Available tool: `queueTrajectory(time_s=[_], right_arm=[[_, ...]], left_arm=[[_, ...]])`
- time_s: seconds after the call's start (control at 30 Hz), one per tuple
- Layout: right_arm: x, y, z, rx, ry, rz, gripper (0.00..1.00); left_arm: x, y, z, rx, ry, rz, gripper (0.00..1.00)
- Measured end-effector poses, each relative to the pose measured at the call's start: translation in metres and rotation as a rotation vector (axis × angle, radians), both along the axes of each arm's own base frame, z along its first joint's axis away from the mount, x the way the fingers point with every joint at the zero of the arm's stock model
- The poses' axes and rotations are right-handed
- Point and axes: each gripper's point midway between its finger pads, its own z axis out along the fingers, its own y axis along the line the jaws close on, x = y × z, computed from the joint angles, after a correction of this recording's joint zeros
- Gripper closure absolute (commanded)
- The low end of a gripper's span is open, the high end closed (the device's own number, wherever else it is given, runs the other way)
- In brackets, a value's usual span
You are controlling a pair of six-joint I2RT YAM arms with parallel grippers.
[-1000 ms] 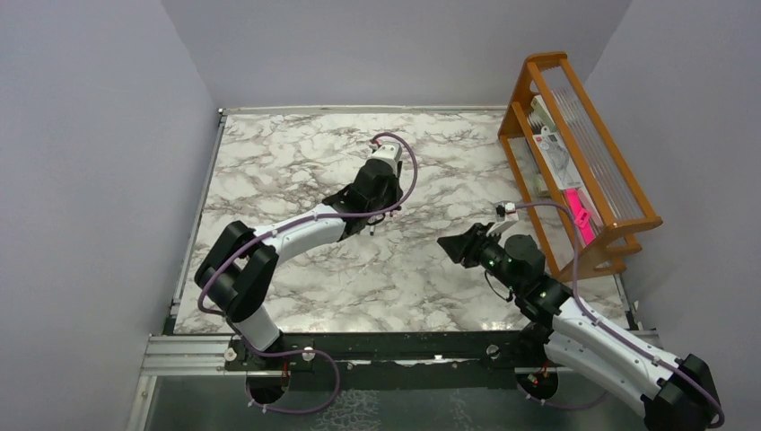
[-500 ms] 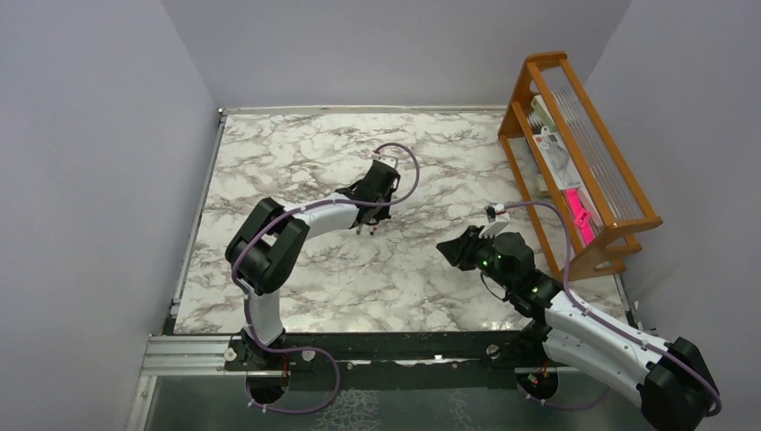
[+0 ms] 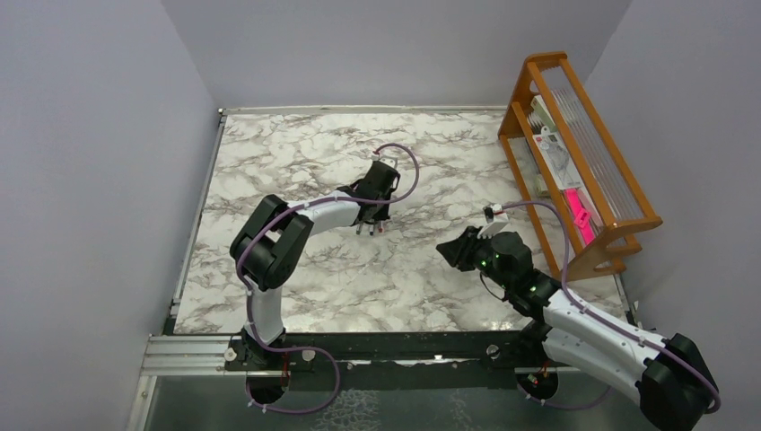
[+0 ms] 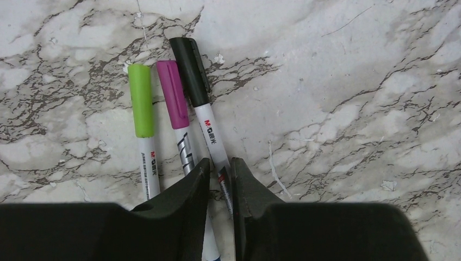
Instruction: Insert the pens into the pen caps
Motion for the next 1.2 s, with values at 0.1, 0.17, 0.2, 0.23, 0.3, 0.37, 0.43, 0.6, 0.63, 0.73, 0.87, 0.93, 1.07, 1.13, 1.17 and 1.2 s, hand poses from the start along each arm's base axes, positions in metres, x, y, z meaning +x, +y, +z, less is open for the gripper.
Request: queueTrajectory(time_s=[0.1,0.17,0.2,0.23,0.3,0.37,0.43,0.6,0.63,0.73,0.87,0.93,1.07,1.13,1.17,1.2], right_arm=[[0.000,0.000,-0.001,-0.002,0.003,0.000,0.79],[0.000,0.000,-0.001,-0.002,0.002,0.000,0.78],[0.000,0.000,-0.001,-0.002,0.002,0.000,0.78],[0.000,0.000,-0.001,-0.002,0.001,0.000,0.78],[0.000,0.000,-0.001,-0.006,-0.001,0.002,0.78],[0.000,0.000,-0.002,-0.013,-0.001,0.004,0.78],[0.001,0.000,-0.004,-0.025,0.002,0.006,0.74],[0.008,0.004,0.005,-0.049,-0.014,0.017,0.45],[0.010,0.006,0.011,-0.051,-0.026,0.020,0.40],[0.017,0.009,0.030,-0.057,-0.075,0.031,0.30],[0.022,0.012,0.048,-0.066,-0.119,0.041,0.26],[0.023,0.011,0.051,-0.078,-0.128,0.046,0.25],[0.023,0.011,0.052,-0.096,-0.135,0.053,0.22],[0.023,0.011,0.052,-0.102,-0.139,0.056,0.21],[0.023,0.011,0.052,-0.103,-0.140,0.057,0.21],[0.023,0.010,0.052,-0.105,-0.143,0.057,0.23]], left_arm=[[-0.002,0.001,-0.004,0.008,0.012,0.000,0.77],[-0.002,0.002,-0.004,0.009,0.014,-0.001,0.77],[-0.003,0.001,-0.004,0.008,0.015,-0.002,0.77],[-0.003,0.001,-0.004,0.007,0.016,-0.004,0.77],[-0.003,0.000,-0.003,0.005,0.017,-0.006,0.77],[-0.003,0.000,-0.002,0.004,0.018,-0.007,0.77],[-0.004,0.000,0.002,0.001,0.016,-0.009,0.77],[-0.002,-0.003,0.038,-0.051,-0.045,-0.015,0.70],[-0.002,-0.004,0.050,-0.072,-0.067,-0.018,0.69],[-0.004,-0.004,0.092,-0.148,-0.155,-0.027,0.66],[-0.014,-0.001,0.140,-0.239,-0.257,-0.041,0.66],[-0.018,0.002,0.153,-0.264,-0.287,-0.044,0.66],[-0.033,0.013,0.155,-0.284,-0.309,-0.043,0.60],[-0.043,0.020,0.155,-0.289,-0.315,-0.042,0.60],[-0.044,0.022,0.157,-0.292,-0.320,-0.043,0.60],[-0.046,0.023,0.161,-0.297,-0.329,-0.044,0.60]])
